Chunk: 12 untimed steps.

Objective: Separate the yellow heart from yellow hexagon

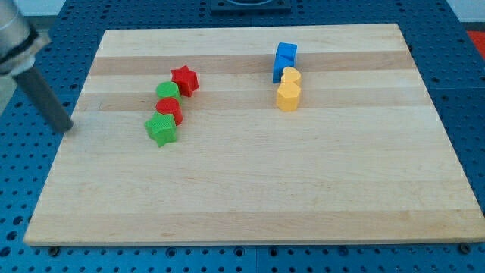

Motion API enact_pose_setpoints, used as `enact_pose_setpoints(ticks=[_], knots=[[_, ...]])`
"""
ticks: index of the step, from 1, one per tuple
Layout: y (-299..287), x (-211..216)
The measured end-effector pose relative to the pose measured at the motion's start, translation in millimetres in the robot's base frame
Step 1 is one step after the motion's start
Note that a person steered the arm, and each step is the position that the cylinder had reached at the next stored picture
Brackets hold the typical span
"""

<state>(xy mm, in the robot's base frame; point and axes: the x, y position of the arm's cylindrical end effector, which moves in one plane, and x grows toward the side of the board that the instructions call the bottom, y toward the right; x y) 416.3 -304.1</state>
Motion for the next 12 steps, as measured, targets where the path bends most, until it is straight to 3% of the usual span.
enact_pose_setpoints(ticks=[1,2,3,6,8,10,12], knots=[[2,-68],[38,-111],[101,-115],[282,-115],[368,-83],[389,-73],[399,-32]])
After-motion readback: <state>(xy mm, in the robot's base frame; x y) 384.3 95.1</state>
